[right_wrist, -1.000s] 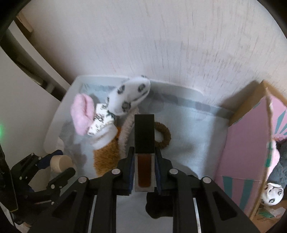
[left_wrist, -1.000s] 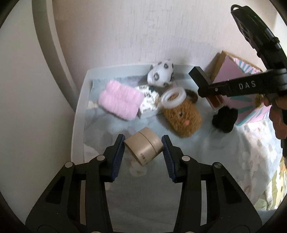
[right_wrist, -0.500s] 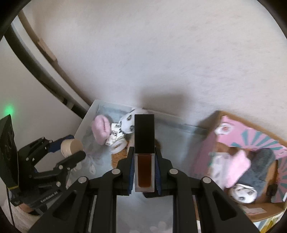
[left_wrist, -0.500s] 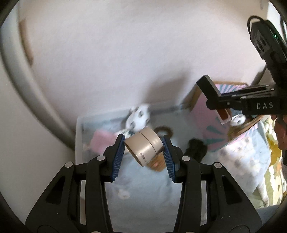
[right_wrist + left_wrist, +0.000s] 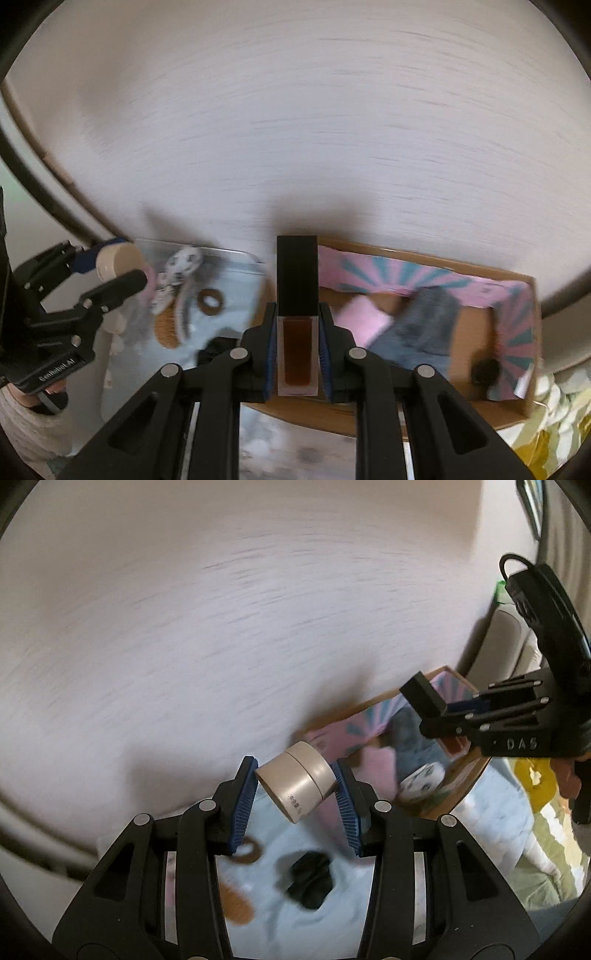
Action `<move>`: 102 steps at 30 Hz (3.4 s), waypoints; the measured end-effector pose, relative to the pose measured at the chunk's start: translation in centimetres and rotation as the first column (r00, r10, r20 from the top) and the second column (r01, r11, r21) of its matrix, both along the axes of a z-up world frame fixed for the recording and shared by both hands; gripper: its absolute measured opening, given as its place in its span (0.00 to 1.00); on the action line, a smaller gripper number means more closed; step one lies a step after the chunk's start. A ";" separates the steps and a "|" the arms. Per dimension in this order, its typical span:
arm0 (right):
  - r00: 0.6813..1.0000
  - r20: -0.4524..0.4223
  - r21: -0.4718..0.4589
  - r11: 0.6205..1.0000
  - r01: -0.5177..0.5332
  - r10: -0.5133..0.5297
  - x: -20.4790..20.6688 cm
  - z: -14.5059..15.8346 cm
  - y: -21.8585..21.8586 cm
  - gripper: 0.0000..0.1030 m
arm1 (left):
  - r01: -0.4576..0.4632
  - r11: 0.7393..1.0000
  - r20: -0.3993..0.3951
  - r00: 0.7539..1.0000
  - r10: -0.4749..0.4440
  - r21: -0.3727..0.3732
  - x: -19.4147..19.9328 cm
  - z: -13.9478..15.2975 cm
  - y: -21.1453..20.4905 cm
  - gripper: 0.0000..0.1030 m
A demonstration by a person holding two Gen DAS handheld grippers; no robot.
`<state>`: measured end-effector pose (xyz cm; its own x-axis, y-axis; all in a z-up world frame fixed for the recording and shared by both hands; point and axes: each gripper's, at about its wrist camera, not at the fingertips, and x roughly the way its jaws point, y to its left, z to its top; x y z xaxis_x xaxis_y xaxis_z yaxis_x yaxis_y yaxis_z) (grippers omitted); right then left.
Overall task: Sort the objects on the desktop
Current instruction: 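Carry the spool and lipstick tube over the cardboard box with both tools, then lower the spool and lipstick into the box and open both tools, then move both tools back over the bin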
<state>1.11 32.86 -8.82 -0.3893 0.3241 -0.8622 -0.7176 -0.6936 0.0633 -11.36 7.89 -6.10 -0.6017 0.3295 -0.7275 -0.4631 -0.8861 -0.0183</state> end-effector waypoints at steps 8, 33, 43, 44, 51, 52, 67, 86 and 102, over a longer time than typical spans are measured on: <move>0.996 0.033 -0.022 0.997 0.078 -0.077 4.8 -1.2 3.0 0.18 | 0.058 0.998 0.077 0.995 -0.058 0.000 -2.8 -1.9 5.7 0.38; 0.997 0.070 -0.071 0.997 0.028 -0.023 6.5 -3.3 5.4 0.18 | 0.086 0.993 0.180 0.981 -0.071 -0.077 -4.8 -4.5 8.0 0.41; 0.985 0.174 0.002 1.000 -0.005 0.004 5.9 -3.1 4.4 0.68 | 0.040 0.997 0.184 0.983 -0.027 -0.069 -4.9 -3.8 7.7 1.00; 0.984 0.175 0.006 1.000 -0.004 0.003 6.0 -3.0 4.4 0.68 | 0.038 0.997 0.181 0.983 -0.025 -0.068 -4.9 -3.7 7.7 1.00; 0.987 0.163 0.052 0.999 -0.008 -0.001 6.1 -1.3 3.4 0.68 | 0.011 0.997 0.148 0.989 0.000 -0.073 -3.4 -1.9 5.9 1.00; 0.988 0.155 0.057 0.998 -0.005 -0.004 6.1 -0.9 3.1 0.68 | 0.011 0.997 0.144 0.990 0.000 -0.072 -3.3 -1.6 5.7 1.00; 0.997 0.065 0.117 0.992 -0.049 0.042 4.4 3.0 -2.0 0.68 | -0.064 0.998 0.072 0.995 0.066 -0.029 0.4 2.5 -0.7 1.00; 0.986 -0.026 0.134 0.978 -0.159 0.164 0.3 2.8 -7.7 0.68 | -0.300 0.954 0.054 0.953 0.299 0.013 3.8 2.9 -13.9 1.00; 0.962 -0.064 0.066 0.963 -0.262 0.267 -3.0 -3.8 -12.8 0.68 | -0.346 0.938 0.138 0.930 0.341 0.019 6.1 -5.1 -16.3 1.00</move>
